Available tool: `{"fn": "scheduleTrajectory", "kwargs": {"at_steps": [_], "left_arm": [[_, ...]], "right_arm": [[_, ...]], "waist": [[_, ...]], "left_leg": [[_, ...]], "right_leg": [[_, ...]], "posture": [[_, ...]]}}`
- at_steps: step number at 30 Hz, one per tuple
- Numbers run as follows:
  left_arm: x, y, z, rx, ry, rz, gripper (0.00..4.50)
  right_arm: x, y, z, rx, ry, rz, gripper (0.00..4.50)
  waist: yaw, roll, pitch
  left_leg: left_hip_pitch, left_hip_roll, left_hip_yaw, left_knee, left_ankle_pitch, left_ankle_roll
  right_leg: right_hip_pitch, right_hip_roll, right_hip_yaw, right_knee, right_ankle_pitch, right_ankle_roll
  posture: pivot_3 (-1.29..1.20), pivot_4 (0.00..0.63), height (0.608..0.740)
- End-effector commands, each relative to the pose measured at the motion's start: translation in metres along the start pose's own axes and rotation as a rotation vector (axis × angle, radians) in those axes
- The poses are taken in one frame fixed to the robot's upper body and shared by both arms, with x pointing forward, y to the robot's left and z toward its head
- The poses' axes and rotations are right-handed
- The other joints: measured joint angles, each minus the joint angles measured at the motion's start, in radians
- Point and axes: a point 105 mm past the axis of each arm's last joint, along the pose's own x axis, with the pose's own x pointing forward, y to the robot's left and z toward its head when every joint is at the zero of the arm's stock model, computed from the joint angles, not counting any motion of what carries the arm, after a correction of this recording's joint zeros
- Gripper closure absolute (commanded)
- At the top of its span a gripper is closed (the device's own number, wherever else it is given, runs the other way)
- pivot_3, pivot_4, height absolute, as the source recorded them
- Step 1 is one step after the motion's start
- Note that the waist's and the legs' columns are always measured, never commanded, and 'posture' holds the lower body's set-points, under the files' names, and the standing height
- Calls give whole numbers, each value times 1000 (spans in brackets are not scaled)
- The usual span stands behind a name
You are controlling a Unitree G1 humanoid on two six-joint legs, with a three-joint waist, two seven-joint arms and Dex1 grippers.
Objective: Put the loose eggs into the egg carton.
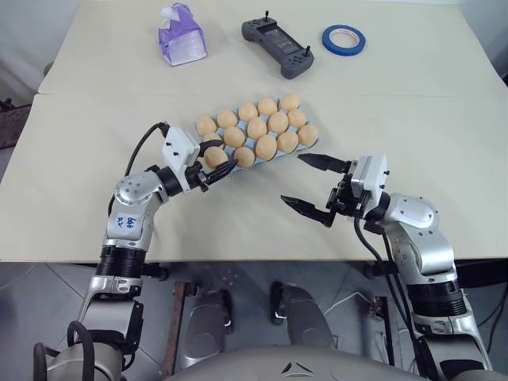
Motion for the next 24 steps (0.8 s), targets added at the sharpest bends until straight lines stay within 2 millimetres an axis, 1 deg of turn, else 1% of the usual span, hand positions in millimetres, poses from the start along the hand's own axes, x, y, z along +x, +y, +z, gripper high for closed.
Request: {"fn": "scheduleTrajectory", "kwargs": {"at_steps": [1, 2, 4, 7, 8, 11, 12, 13, 16, 19, 22, 24], "left_arm": [[4, 7, 8, 56, -26, 33, 443], [3, 10, 8, 69, -27, 54, 122], [2, 11, 8, 81, -32, 64, 57], [-23, -3, 18, 109, -59, -28, 57], [-34, -4, 19, 127, -47, -52, 57], [-64, 5, 23, 138, -13, -41, 57], [-75, 7, 22, 143, 7, -36, 57], [-84, 8, 20, 144, 32, -36, 57], [-103, 4, 11, 133, 92, -49, 57], [-112, -1, 4, 117, 114, -39, 57], [-112, -5, 1, 131, 111, -4, 57], [-111, -5, -2, 168, 139, 19, 57]], "right_arm": [[0, 0, 13, -36, -31, -11, 0], [0, 2, 13, -36, -31, -11, 0], [-1, 3, 14, -35, -30, -11, 0], [-3, 6, 14, -29, -21, -9, 0], [-4, 5, 13, -28, -18, -10, 0], [-10, 2, 10, -21, 2, -14, 0], [-12, 0, 8, -18, 15, -13, 0], [-15, -1, 6, -16, 27, -12, 0], [-22, -6, 0, -10, 58, -23, 0], [-28, -11, -8, -6, 86, -36, 0], [-34, -16, -17, 2, 108, -55, 0], [-35, -17, -19, 4, 107, -60, 0]], "waist": [[1, 0, 0], [2, 0, 0], [1, 0, 0], [-7, 0, 0], [-8, 0, 0], [-4, 0, 0], [-4, 0, 0], [-3, 0, 0], [-2, 0, 0], [2, 0, 0], [4, 0, 0], [3, 0, 0]], "left_leg": [[0, 0, 0, 0, 0, 0], [0, 0, 0, 0, 0, 0], [0, 0, 0, 1, 0, 0], [0, 0, 0, -1, 0, 0], [0, 1, 1, -1, -1, 0], [0, 2, 0, -1, -1, -1], [0, 2, 0, -1, -1, -1], [0, 2, 0, -1, -3, -5], [0, 1, -1, 0, -4, -6], [0, 0, -1, -1, -5, -5], [-1, 1, -2, -2, -6, -5], [-1, 1, -2, -2, -6, -5]], "right_leg": [[0, 0, 0, 0, 0, 0], [0, 0, 0, 0, 0, 0], [0, 0, 0, 0, 0, 0], [0, 0, 1, 0, 0, 0], [0, 0, 2, 0, 0, 0], [-1, 1, 1, 0, -1, -2], [-1, 1, 1, 0, -1, -2], [-1, 1, 1, 0, -1, -2], [0, -1, 1, -1, -1, -2], [0, -2, 2, -3, -1, -1], [0, -2, 1, -4, -1, -2], [0, -2, 1, -5, -1, -2]], "posture": [[0, 150, 740], [0, 150, 740], [0, 150, 740], [0, 150, 740], [0, 150, 740], [0, 150, 740], [0, 150, 740], [0, 150, 740], [0, 150, 740], [0, 150, 740], [0, 150, 740], [0, 150, 740]]}}
